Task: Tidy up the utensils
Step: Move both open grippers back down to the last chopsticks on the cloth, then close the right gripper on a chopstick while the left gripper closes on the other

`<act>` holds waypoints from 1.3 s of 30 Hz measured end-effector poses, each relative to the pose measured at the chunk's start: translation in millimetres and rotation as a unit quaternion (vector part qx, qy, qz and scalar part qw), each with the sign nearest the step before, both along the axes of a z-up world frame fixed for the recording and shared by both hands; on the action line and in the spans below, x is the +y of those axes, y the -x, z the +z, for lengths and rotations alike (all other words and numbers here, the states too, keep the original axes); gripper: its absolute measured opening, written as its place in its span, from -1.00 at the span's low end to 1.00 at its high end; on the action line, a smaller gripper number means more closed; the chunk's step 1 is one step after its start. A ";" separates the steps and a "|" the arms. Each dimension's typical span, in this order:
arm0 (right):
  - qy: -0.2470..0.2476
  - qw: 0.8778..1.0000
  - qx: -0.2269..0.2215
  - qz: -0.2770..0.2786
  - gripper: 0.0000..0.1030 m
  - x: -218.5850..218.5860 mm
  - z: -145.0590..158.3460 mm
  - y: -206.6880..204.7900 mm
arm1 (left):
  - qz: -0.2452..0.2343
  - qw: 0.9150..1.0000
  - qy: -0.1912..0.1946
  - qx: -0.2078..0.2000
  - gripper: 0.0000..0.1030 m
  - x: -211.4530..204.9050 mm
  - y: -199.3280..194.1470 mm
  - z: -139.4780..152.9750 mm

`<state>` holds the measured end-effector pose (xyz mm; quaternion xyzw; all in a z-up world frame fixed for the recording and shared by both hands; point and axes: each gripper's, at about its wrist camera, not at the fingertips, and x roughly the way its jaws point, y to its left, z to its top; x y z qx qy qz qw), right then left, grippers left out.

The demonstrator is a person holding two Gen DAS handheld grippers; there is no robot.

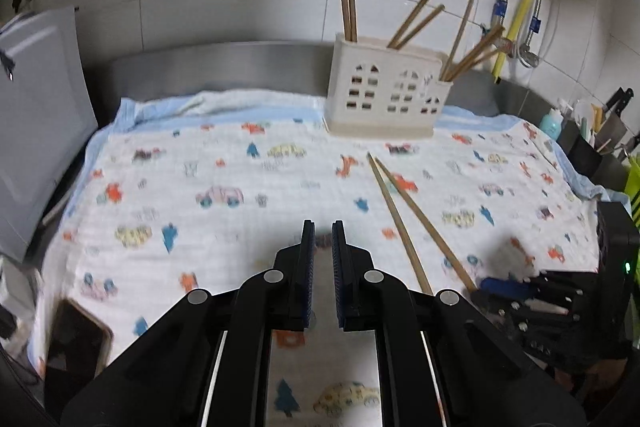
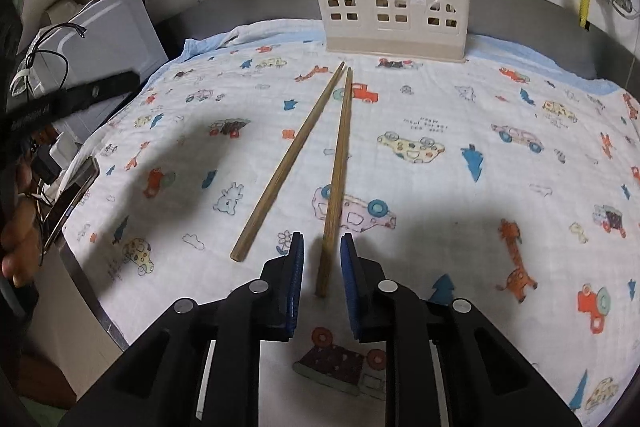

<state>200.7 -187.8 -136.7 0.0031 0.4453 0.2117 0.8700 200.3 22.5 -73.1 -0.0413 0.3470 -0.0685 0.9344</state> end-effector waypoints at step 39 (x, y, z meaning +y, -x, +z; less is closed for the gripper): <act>-0.007 0.997 -0.068 -0.042 -0.86 -30.6 43.8 22.6 | -0.059 0.994 -0.002 0.089 -0.40 -100.7 3.3 -73.5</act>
